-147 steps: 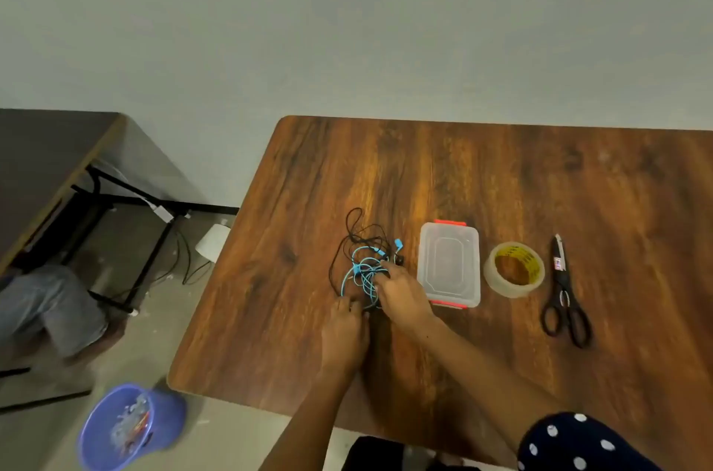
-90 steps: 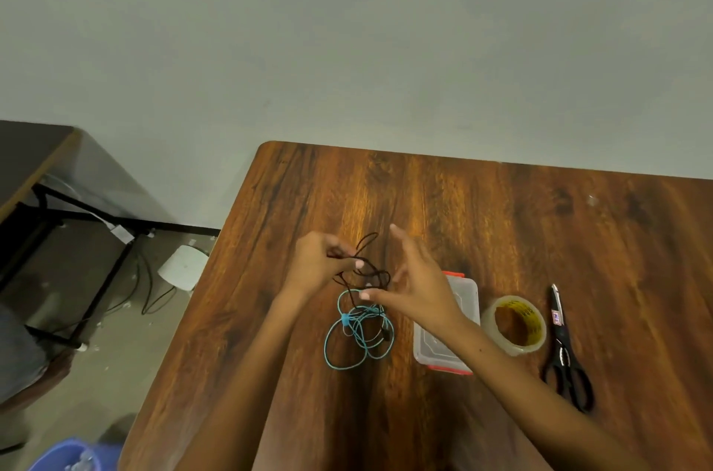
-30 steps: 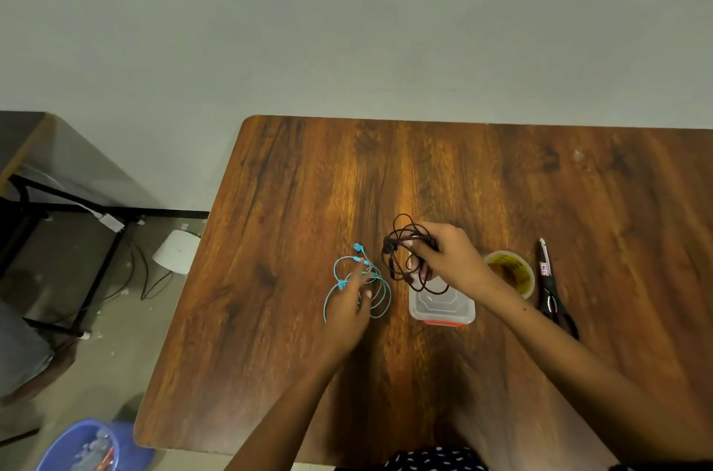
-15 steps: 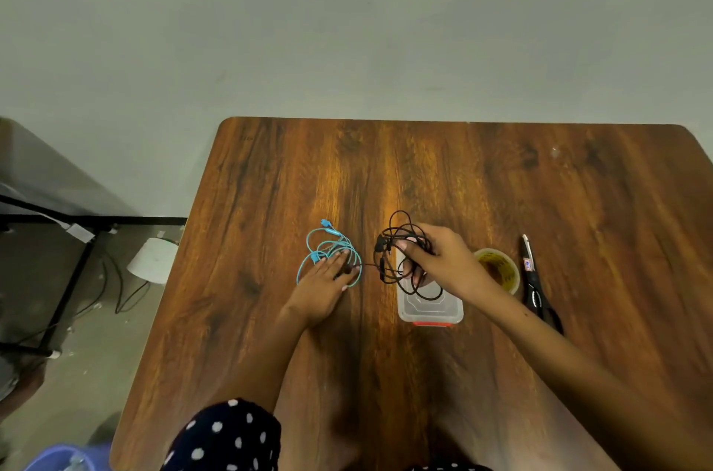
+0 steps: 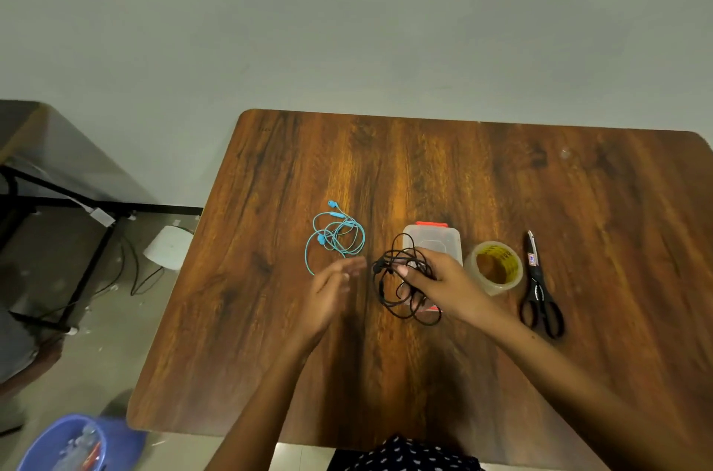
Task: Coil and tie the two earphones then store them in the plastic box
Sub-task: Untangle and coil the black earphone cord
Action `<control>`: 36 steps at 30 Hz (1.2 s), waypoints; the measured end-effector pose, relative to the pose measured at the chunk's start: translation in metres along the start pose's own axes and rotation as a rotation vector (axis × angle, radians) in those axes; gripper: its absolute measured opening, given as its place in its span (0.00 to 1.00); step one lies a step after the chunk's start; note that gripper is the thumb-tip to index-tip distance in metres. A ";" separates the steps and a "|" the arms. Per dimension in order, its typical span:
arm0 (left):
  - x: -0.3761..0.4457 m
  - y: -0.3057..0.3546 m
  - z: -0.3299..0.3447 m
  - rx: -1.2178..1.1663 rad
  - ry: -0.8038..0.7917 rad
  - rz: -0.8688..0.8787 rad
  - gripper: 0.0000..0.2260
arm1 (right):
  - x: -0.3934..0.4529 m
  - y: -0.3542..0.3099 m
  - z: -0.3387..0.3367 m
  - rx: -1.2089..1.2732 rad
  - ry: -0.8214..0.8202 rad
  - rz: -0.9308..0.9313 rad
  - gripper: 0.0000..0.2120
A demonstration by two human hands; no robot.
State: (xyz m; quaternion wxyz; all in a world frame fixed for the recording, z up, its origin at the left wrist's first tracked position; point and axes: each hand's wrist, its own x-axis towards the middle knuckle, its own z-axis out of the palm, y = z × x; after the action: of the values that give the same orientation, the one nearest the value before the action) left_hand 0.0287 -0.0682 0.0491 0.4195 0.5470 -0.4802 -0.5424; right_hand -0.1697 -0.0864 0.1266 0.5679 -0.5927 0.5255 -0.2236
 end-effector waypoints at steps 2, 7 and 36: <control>-0.014 0.004 0.003 -0.125 -0.107 -0.105 0.16 | -0.003 0.001 0.005 0.051 0.004 0.002 0.06; -0.038 -0.001 0.005 -0.123 -0.278 -0.143 0.17 | -0.015 -0.003 0.014 0.247 0.019 0.100 0.08; -0.058 0.041 0.016 -0.059 0.088 0.098 0.03 | -0.051 0.024 0.001 0.208 -0.010 0.205 0.24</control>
State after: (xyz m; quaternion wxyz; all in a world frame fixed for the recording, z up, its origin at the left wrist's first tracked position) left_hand 0.0126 -0.0183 0.0992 0.4824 0.5336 -0.4712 -0.5104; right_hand -0.1957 -0.0367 0.1214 0.6487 -0.4752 0.5543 -0.2146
